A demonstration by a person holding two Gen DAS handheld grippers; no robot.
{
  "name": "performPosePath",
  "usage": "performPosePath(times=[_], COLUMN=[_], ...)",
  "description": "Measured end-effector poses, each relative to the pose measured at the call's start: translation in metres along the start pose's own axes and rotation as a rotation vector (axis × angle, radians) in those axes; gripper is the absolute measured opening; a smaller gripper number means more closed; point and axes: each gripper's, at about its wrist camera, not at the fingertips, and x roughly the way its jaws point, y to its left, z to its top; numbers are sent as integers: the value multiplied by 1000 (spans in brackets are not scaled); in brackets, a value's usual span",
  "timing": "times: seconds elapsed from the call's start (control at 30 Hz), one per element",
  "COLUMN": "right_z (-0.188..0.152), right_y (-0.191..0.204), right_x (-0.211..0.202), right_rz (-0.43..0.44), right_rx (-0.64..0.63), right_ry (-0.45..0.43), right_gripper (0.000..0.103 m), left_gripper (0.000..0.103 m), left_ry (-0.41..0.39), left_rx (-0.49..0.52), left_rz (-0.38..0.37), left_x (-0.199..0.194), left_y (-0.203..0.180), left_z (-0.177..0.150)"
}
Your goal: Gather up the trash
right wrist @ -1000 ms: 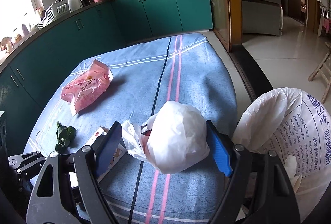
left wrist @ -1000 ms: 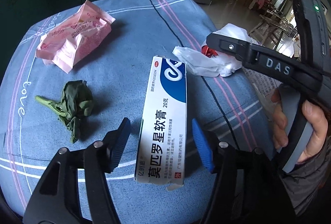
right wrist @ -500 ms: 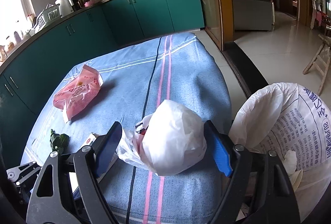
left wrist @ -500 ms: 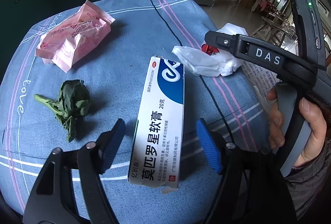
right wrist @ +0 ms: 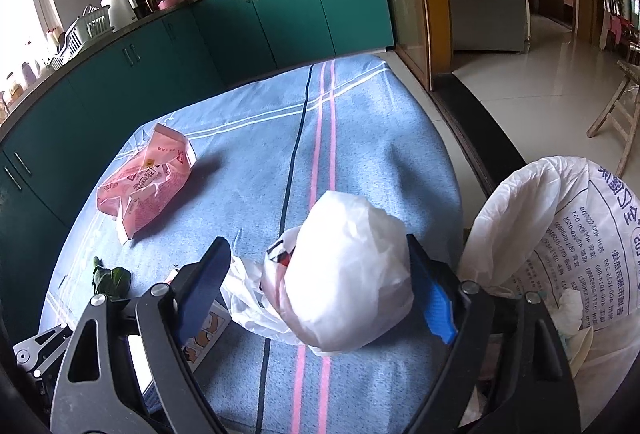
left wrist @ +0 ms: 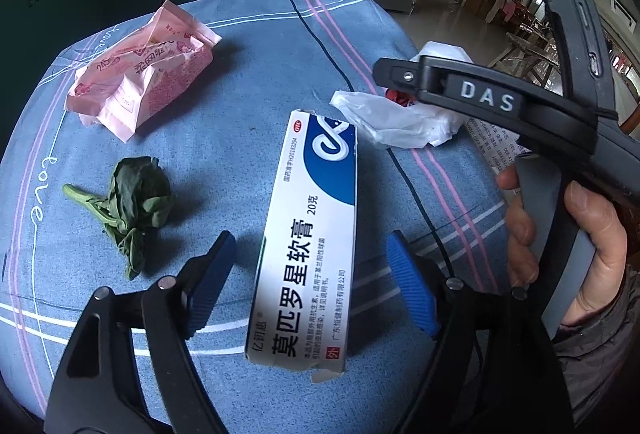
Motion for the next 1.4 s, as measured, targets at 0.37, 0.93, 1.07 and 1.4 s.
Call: performPosePath(times=[0.37,0.93,1.07,1.4], right_z=[-1,-3,-3,-4], right_y=[4,2,2,5], right_x=[7,16,17,20], right_rz=[-15,-35,-32,-35], right_rx=[-13,-2,-6,-14], right_ry=[19,48,47,52], right_gripper=[84,84,84,84], left_gripper=[80,80,79,74], left_ry=[-1,0,0,0], left_rx=[8,18,28,41], left_rz=[-11,-11,-3,6], left_x=[-1,-1,-1,-1], left_y=[-6,-11,-13,-13], left_z=[-3,-4,-5,-6])
